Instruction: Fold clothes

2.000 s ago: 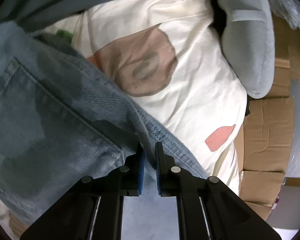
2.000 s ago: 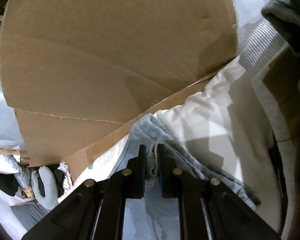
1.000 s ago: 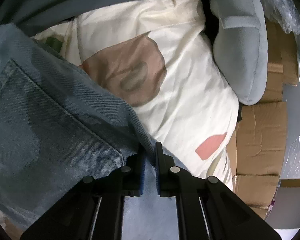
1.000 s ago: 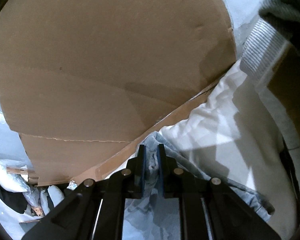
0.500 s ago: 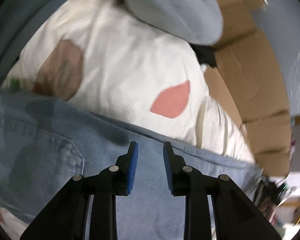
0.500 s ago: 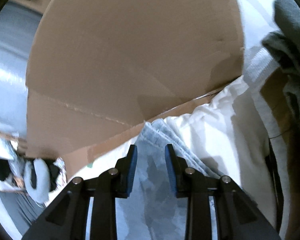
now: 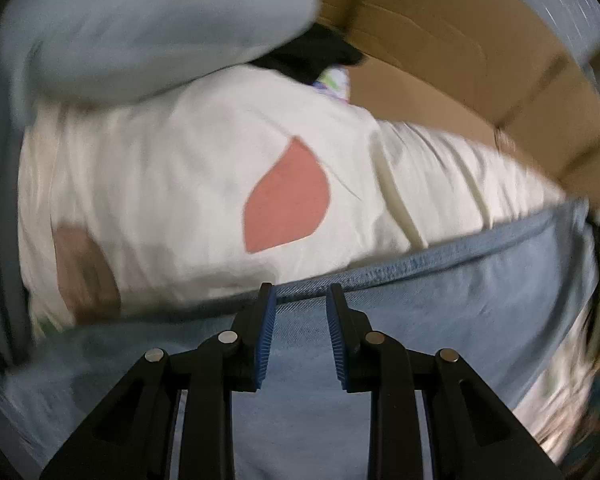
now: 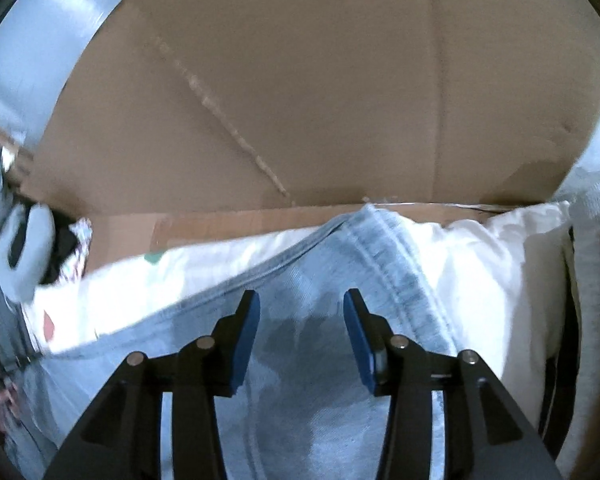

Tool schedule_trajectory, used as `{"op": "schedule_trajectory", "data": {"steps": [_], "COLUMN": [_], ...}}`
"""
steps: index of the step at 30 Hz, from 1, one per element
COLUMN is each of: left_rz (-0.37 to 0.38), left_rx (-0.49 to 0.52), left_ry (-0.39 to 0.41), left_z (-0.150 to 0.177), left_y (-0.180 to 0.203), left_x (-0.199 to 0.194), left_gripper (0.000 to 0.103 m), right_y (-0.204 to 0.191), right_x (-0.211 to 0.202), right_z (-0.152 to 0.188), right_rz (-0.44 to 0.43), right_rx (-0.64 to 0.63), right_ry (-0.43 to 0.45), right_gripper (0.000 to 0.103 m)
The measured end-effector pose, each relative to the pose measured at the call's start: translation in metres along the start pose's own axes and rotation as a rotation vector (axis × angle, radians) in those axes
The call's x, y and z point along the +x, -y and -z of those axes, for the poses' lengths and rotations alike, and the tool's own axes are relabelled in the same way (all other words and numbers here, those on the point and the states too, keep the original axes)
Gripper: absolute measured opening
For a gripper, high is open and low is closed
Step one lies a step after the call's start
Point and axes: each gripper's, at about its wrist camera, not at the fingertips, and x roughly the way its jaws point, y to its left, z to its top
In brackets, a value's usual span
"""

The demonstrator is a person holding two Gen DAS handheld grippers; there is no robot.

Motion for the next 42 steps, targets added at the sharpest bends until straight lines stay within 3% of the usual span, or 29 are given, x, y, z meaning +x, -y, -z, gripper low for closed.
{"op": "schedule_trajectory", "data": {"steps": [6,13,20,24,30,42], "left_rz": [-0.017,0.009,0.054,0.122,0.200,0.186], "left_rx": [0.242,0.404,0.485,0.483,0.486,0.554], "left_ry": [-0.023,-0.064,-0.081,-0.076,-0.037,-0.066], "left_z": [0.000,0.000,0.001,-0.004,-0.007,-0.007], "left_y": [0.032,0.049,0.063,0.072,0.088,0.106], "left_x": [0.005,0.017,0.021,0.029,0.032,0.054], "left_gripper": [0.025,0.025,0.025,0.025,0.025,0.025], "right_y": [-0.025,-0.051,-0.086,-0.108,-0.135,-0.180], "right_x": [0.002,0.008,0.024,0.036,0.053,0.078], "right_z": [0.004,0.002,0.015,0.025,0.033,0.054], "right_rz": [0.007,-0.011,-0.052,-0.073,-0.122,-0.209], "right_rx": [-0.179,-0.337,-0.537,-0.640,-0.710,-0.828], "right_ry": [-0.031,-0.068,-0.117,-0.137,-0.154,-0.184], "right_gripper": [0.041,0.041,0.041,0.041,0.041,0.042]}}
